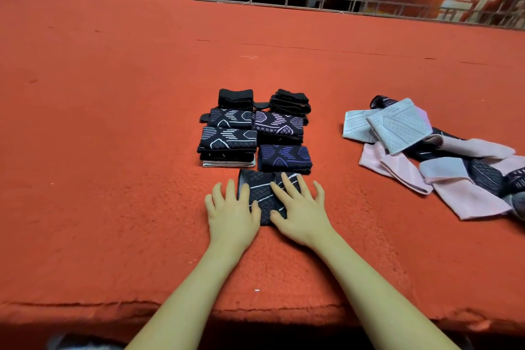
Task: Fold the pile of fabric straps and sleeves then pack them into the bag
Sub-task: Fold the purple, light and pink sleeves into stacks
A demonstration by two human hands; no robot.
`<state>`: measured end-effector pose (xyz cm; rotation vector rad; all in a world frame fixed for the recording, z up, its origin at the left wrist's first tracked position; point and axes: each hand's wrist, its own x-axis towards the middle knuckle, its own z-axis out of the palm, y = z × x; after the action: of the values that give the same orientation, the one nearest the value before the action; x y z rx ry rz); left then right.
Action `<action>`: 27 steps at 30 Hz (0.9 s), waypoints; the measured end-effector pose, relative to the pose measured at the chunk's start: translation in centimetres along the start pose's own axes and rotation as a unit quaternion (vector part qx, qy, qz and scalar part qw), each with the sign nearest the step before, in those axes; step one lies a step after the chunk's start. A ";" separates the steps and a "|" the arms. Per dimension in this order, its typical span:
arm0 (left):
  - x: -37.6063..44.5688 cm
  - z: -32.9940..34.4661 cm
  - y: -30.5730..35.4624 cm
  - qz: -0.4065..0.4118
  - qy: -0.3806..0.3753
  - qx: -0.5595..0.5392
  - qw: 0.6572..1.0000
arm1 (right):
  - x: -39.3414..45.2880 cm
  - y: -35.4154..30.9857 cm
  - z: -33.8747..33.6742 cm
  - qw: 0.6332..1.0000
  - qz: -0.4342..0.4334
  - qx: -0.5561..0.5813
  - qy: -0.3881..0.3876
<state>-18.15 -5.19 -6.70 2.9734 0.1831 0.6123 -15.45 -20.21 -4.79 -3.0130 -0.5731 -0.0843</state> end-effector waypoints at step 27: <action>-0.1 1.2 0.9 -0.059 0.133 -0.006 0.989 | -0.9 0.0 1.0 0.992 0.061 0.017 0.105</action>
<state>-17.71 -6.15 -7.74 2.8338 0.3724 0.9866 -16.23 -20.47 -5.84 -2.9459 -0.3670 -0.3743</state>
